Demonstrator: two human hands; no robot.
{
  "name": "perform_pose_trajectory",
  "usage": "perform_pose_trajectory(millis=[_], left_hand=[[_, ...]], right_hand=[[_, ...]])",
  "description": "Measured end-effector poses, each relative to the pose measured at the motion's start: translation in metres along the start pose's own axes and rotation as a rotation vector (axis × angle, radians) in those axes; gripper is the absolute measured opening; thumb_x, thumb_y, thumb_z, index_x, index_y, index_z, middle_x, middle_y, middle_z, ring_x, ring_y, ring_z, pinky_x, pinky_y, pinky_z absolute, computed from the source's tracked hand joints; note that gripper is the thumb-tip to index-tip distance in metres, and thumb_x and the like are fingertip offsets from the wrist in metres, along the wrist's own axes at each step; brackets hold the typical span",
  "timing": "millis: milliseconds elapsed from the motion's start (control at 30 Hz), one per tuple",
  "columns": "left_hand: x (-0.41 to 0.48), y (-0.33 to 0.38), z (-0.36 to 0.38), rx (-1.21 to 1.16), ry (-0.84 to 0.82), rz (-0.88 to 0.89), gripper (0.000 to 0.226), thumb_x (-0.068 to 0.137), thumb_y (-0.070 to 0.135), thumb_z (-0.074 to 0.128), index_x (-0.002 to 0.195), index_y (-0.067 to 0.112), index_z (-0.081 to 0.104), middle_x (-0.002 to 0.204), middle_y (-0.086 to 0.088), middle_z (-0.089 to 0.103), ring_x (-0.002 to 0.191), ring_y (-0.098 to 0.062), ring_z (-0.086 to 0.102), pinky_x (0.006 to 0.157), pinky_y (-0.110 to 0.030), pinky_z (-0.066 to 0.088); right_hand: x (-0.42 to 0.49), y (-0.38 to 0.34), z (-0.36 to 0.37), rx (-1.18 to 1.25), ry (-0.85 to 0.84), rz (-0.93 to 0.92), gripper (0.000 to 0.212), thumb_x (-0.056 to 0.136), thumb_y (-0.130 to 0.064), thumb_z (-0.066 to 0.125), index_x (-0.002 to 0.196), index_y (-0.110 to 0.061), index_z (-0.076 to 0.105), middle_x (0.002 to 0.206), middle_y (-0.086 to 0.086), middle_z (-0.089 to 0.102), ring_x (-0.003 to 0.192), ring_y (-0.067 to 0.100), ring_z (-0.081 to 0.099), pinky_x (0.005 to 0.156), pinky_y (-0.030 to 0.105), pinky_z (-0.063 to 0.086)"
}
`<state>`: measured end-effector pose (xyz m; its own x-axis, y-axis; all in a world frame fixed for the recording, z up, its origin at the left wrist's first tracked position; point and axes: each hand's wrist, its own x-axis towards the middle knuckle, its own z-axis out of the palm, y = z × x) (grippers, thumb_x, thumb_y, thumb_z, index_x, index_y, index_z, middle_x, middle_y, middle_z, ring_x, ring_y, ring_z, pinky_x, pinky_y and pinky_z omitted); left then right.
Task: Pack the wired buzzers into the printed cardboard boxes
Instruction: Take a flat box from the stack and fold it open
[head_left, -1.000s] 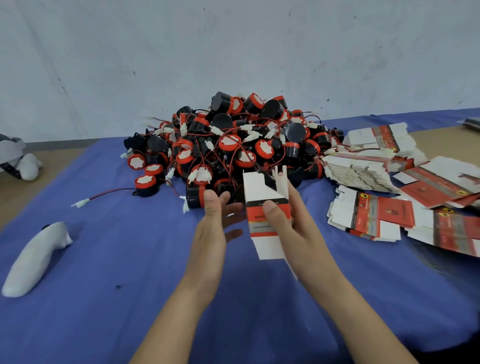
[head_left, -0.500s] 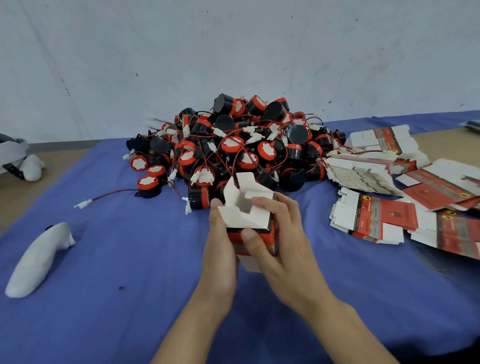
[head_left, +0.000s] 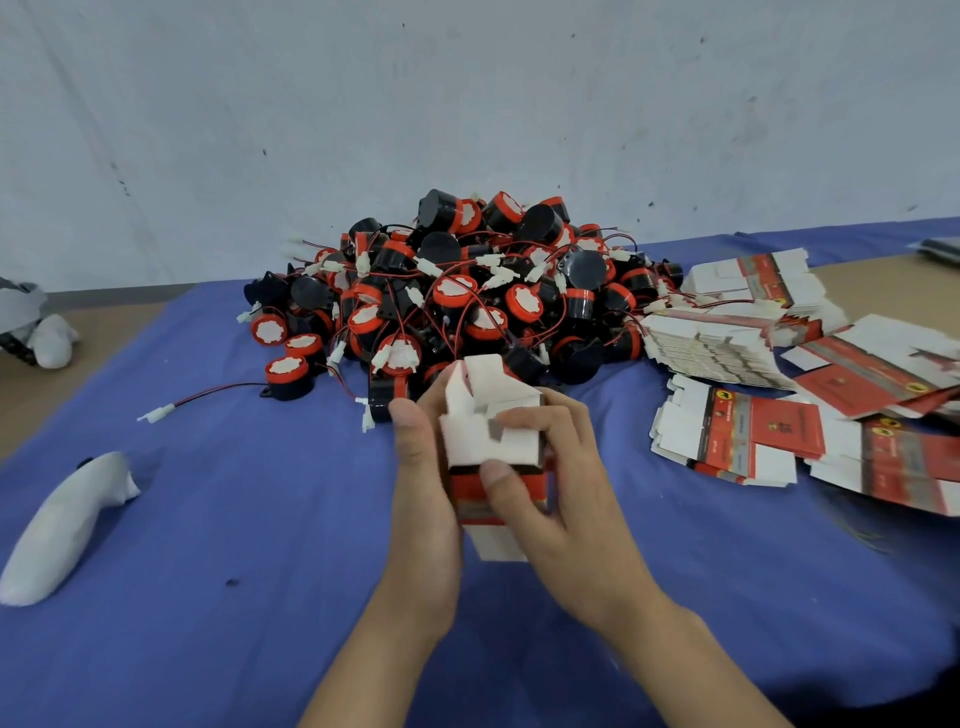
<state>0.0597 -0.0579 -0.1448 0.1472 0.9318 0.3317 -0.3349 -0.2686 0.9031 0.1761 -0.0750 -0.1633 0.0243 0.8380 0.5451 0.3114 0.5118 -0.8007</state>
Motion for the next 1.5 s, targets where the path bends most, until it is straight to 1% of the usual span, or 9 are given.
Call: perform_pose_trajectory(millis=[233, 367, 467, 633, 800, 1133, 1233, 1333, 1500], left_hand=[[0.0, 0.001, -0.004, 0.148, -0.082, 0.015, 0.05, 0.087, 0.05, 0.057, 0.133, 0.029, 0.058, 0.117, 0.0, 0.071, 0.105, -0.017, 0.07, 0.078, -0.025, 0.058], [0.001, -0.005, -0.011, 0.116, -0.049, -0.003, 0.028, 0.084, 0.023, 0.051, 0.11, 0.022, 0.061, 0.095, 0.004, 0.071, 0.083, -0.01, 0.069, 0.064, -0.024, 0.055], [0.0, -0.008, -0.012, 0.155, -0.039, 0.003, 0.022, 0.077, 0.016, 0.046, 0.096, 0.021, 0.055, 0.079, 0.005, 0.062, 0.07, -0.008, 0.06, 0.056, -0.023, 0.051], [-0.001, -0.012, -0.011, 0.21, -0.018, 0.075, 0.024, 0.077, 0.007, 0.038, 0.096, 0.015, 0.05, 0.074, 0.008, 0.059, 0.066, -0.005, 0.058, 0.053, -0.022, 0.049], [-0.004, -0.012, -0.012, 0.25, -0.005, 0.159, 0.029, 0.08, 0.002, 0.035, 0.1, 0.015, 0.05, 0.083, 0.006, 0.062, 0.071, -0.011, 0.061, 0.056, -0.031, 0.054], [-0.005, -0.011, -0.006, 0.262, -0.002, 0.164, 0.033, 0.085, 0.009, 0.04, 0.109, 0.02, 0.059, 0.086, 0.008, 0.066, 0.074, -0.006, 0.064, 0.059, -0.023, 0.054], [-0.006, -0.012, -0.004, 0.2, -0.07, 0.098, 0.04, 0.098, 0.046, 0.04, 0.128, 0.027, 0.059, 0.11, 0.004, 0.071, 0.099, -0.012, 0.07, 0.077, -0.023, 0.056], [-0.004, -0.009, -0.003, 0.104, -0.098, -0.083, 0.067, 0.088, 0.081, 0.033, 0.135, 0.039, 0.058, 0.129, 0.005, 0.067, 0.122, -0.01, 0.061, 0.098, -0.029, 0.048], [0.005, -0.005, -0.002, 0.106, -0.118, -0.247, 0.045, 0.09, 0.067, 0.047, 0.112, 0.037, 0.073, 0.115, -0.003, 0.074, 0.108, -0.018, 0.07, 0.084, -0.032, 0.055]], right_hand=[[0.002, 0.0, -0.005, 0.179, -0.005, 0.034, 0.032, 0.091, -0.046, 0.057, 0.12, -0.032, 0.055, 0.14, -0.011, 0.045, 0.128, 0.01, 0.053, 0.092, 0.02, 0.051], [-0.005, 0.0, -0.002, 0.134, -0.09, 0.02, 0.046, 0.09, -0.044, 0.059, 0.133, -0.051, 0.042, 0.139, -0.012, 0.045, 0.124, 0.016, 0.056, 0.093, 0.034, 0.055], [-0.007, 0.0, -0.002, 0.046, -0.146, 0.031, 0.058, 0.088, -0.047, 0.055, 0.141, -0.054, 0.032, 0.143, -0.024, 0.032, 0.125, 0.005, 0.052, 0.09, 0.018, 0.052], [-0.008, -0.004, -0.002, 0.105, -0.179, 0.07, 0.044, 0.086, -0.042, 0.052, 0.129, -0.054, 0.045, 0.137, -0.021, 0.035, 0.113, -0.003, 0.056, 0.08, 0.013, 0.053], [-0.009, -0.004, 0.0, 0.073, -0.142, 0.089, 0.036, 0.093, -0.05, 0.045, 0.129, -0.048, 0.044, 0.134, -0.017, 0.045, 0.123, 0.009, 0.054, 0.091, 0.023, 0.052], [-0.005, -0.003, -0.002, -0.044, -0.035, 0.026, 0.029, 0.09, -0.04, 0.042, 0.117, -0.033, 0.049, 0.116, -0.014, 0.049, 0.109, 0.013, 0.055, 0.079, 0.015, 0.047], [-0.002, 0.0, -0.005, -0.086, 0.02, 0.028, 0.036, 0.088, -0.041, 0.041, 0.12, -0.029, 0.05, 0.118, -0.012, 0.05, 0.111, 0.011, 0.055, 0.082, 0.017, 0.047], [0.0, 0.003, -0.01, -0.115, 0.076, 0.014, 0.036, 0.087, -0.039, 0.041, 0.121, -0.029, 0.051, 0.12, -0.015, 0.05, 0.115, 0.009, 0.053, 0.085, 0.011, 0.043], [0.001, 0.007, -0.015, -0.239, 0.062, -0.054, 0.037, 0.087, -0.039, 0.044, 0.123, -0.035, 0.047, 0.124, -0.021, 0.043, 0.119, 0.013, 0.051, 0.089, 0.018, 0.047]])
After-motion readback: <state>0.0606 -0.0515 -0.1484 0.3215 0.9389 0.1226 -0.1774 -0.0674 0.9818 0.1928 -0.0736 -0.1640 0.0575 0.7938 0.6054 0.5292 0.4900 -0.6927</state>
